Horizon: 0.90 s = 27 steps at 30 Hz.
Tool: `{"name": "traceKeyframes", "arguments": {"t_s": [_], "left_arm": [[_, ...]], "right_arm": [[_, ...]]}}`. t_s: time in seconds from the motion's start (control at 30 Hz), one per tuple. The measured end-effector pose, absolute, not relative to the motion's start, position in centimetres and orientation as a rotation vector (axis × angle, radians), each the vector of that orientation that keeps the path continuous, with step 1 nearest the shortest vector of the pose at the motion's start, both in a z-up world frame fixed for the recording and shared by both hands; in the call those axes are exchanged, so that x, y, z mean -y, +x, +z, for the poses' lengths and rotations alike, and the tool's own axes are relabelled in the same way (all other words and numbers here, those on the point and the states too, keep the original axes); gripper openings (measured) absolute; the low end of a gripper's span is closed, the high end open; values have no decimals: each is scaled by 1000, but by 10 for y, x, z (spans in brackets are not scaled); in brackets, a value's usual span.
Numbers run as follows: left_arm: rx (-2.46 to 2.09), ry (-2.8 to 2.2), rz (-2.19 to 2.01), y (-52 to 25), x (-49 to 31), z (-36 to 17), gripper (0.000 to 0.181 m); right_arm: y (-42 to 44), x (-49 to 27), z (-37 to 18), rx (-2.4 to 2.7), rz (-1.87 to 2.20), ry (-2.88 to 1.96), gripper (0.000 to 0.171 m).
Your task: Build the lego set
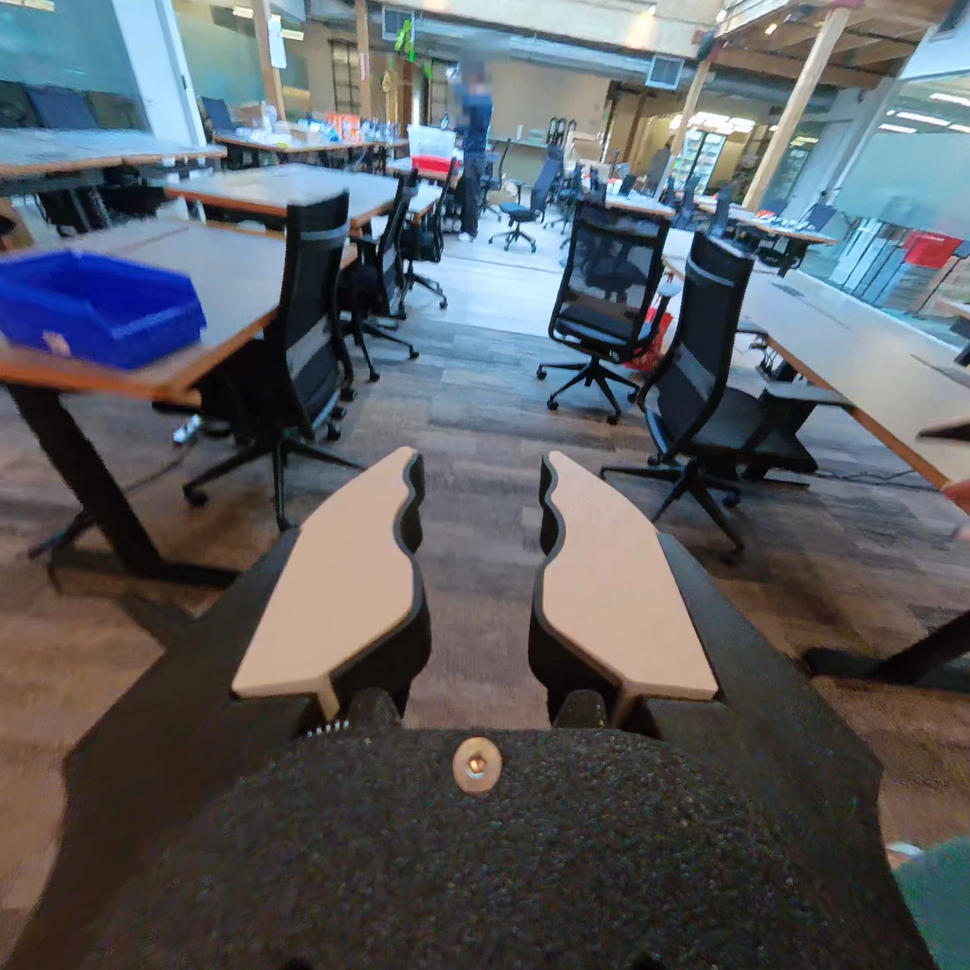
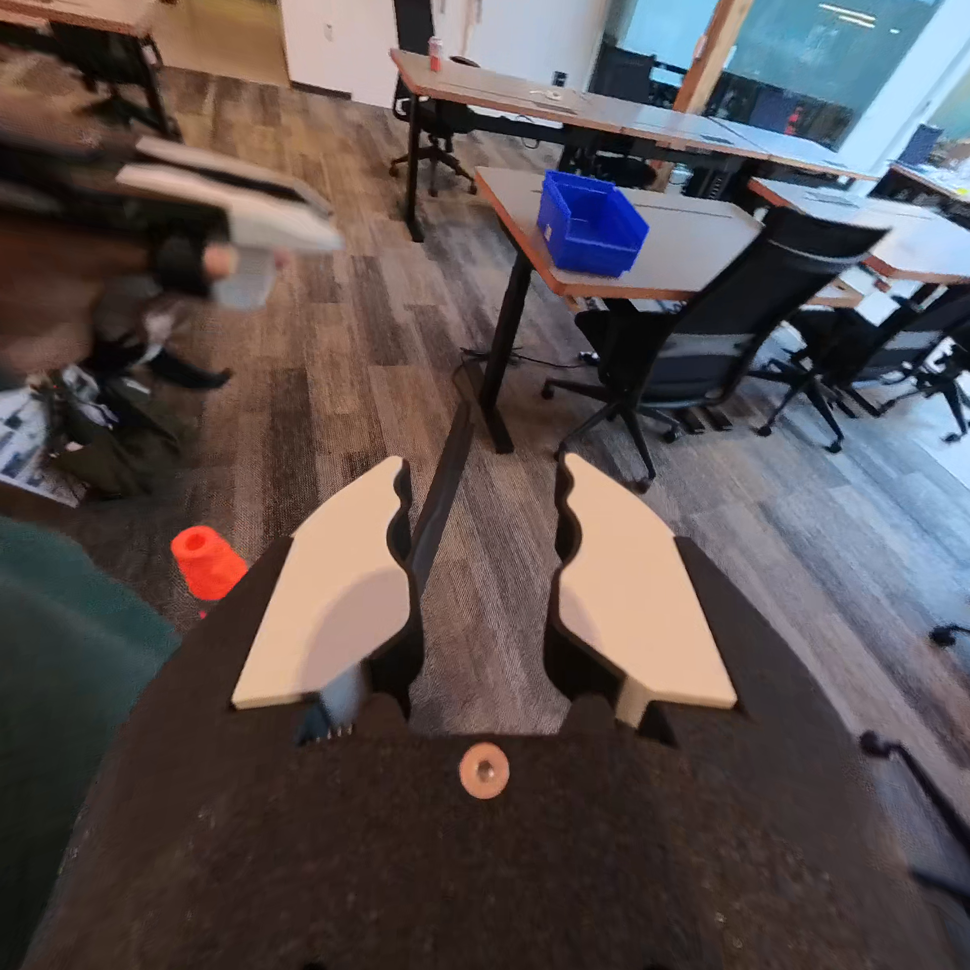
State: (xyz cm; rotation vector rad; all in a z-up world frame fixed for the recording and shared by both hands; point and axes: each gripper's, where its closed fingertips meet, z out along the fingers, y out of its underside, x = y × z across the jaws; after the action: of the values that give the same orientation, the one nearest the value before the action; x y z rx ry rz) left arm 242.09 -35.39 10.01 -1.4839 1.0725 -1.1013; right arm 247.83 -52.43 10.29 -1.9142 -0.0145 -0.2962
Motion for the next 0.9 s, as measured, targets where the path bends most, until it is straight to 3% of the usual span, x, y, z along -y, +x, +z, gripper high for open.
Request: {"name": "traceKeyframes", "arguments": {"t_s": [0.1, 0.2, 0.33, 0.5, 0.73, 0.9], "left_arm": [[-1082, -1351, -1104, 2484, 292, 163, 42], [-1092, -1270, -1018, 2518, 223, 188, 40], [-1037, -1372, -877, 2527, 112, 140, 39], [-734, -1746, -645, 2483, -42, 50, 39], [-389, -1832, -388, 2398, -208, 76, 42], [-153, -1856, -288, 2329, -319, 43, 42]], "right_arm": [[2527, 446, 109, 104, -276, -1914, 52], [2572, 355, 106, 102, -146, -1889, 51], [2625, 220, 80, 197, -15, -1875, 51], [2671, 27, 52, 413, 132, -1882, 50], [2643, -250, 102, 751, 386, -1762, 50], [2582, -410, 108, 811, 503, -1708, 50]]}}
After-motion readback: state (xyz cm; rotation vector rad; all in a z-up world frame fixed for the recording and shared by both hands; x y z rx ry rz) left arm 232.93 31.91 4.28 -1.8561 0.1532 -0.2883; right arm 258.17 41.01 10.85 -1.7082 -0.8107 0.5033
